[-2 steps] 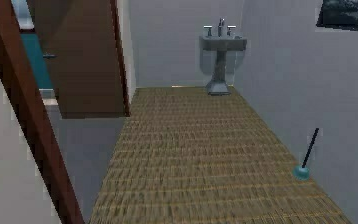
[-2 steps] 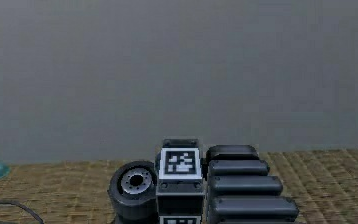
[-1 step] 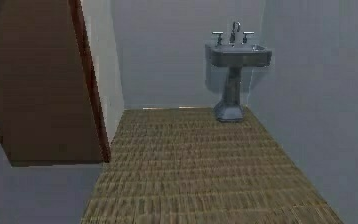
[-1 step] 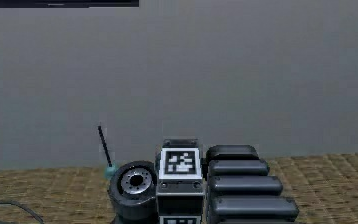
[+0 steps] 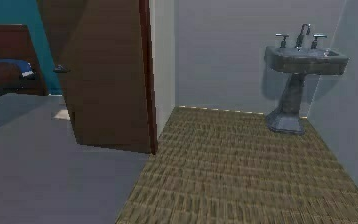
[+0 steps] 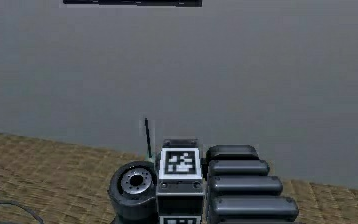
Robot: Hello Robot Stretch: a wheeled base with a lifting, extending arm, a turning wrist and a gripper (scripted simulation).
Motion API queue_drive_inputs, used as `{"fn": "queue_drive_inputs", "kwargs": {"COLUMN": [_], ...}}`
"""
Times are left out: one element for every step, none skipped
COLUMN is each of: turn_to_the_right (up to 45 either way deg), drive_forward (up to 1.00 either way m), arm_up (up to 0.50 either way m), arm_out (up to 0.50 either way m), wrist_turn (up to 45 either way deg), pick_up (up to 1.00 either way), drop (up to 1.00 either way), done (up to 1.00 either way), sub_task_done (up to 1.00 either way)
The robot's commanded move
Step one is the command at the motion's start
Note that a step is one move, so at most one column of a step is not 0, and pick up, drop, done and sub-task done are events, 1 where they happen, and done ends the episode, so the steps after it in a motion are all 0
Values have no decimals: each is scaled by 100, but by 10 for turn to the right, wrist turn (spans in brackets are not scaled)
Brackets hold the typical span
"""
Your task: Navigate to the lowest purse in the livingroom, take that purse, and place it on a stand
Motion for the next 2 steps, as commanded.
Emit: {"fn": "queue_drive_inputs", "kwargs": {"turn_to_the_right": [0,-300], "drive_forward": [15,0], "arm_up": [0,0], "arm_out": [0,0], "wrist_turn": [0,0], "pick_up": [0,0], "drop": [0,0], "done": [0,0], "sub_task_done": [0,0]}}
